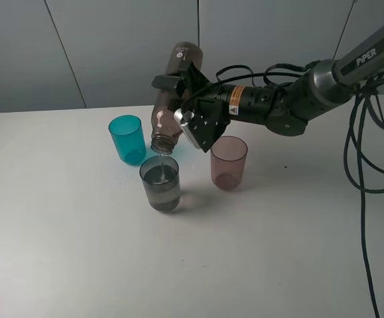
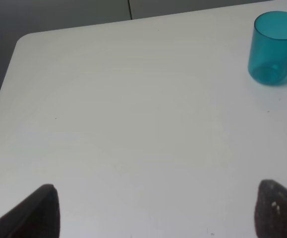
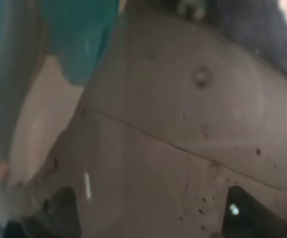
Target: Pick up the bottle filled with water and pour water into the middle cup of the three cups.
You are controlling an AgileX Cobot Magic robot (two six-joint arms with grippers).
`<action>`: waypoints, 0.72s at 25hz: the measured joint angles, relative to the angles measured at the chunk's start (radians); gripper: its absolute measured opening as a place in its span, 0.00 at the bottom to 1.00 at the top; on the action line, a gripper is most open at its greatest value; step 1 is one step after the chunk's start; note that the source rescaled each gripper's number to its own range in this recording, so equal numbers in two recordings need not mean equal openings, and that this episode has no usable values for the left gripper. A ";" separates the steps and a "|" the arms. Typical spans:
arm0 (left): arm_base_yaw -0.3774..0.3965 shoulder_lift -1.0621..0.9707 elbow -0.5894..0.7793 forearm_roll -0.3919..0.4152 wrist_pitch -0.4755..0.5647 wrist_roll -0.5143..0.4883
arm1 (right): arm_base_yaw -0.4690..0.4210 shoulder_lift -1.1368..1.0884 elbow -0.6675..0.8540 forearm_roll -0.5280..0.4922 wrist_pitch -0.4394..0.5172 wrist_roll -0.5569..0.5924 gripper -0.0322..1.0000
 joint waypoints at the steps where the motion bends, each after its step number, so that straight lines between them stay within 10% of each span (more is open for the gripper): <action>1: 0.000 0.000 0.000 0.000 0.000 0.000 | 0.000 -0.005 0.000 -0.001 -0.009 -0.005 0.03; 18: 0.000 0.000 0.000 0.000 0.000 0.000 | 0.006 -0.012 0.000 -0.040 -0.047 -0.018 0.03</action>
